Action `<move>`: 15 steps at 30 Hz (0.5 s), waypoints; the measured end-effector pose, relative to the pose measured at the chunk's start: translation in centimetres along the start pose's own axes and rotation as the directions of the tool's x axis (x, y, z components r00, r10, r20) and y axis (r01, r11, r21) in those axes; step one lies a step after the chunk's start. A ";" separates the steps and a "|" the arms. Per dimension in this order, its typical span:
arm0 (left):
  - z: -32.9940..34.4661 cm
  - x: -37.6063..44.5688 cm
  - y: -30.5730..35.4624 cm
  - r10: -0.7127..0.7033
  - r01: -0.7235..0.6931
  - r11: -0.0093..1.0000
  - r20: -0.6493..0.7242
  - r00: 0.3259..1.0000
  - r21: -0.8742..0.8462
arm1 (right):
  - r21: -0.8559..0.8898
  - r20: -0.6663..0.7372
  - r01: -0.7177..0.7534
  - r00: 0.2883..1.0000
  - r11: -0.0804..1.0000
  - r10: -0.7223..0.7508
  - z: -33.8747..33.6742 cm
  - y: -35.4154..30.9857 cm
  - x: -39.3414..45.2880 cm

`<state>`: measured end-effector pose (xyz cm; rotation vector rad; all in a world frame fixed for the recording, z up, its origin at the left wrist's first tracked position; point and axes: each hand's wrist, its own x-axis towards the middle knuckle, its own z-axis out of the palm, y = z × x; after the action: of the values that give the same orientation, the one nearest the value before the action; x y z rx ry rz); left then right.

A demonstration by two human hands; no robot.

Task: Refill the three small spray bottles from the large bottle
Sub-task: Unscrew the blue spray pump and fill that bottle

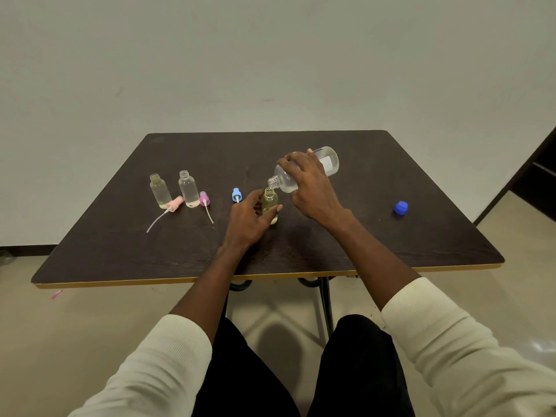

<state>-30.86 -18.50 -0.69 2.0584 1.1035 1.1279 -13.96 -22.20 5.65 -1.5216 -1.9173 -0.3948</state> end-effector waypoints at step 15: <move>0.1 0.0 -0.1 -0.005 0.005 1.000 0.005 1.000 -0.016 | -0.002 0.002 0.015 1.000 1.000 -0.015 0.0 0.1 -0.1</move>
<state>-30.83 -18.48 -0.76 2.0442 1.0933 1.1256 -13.88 -22.25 5.57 -1.5100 -1.9316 -0.4024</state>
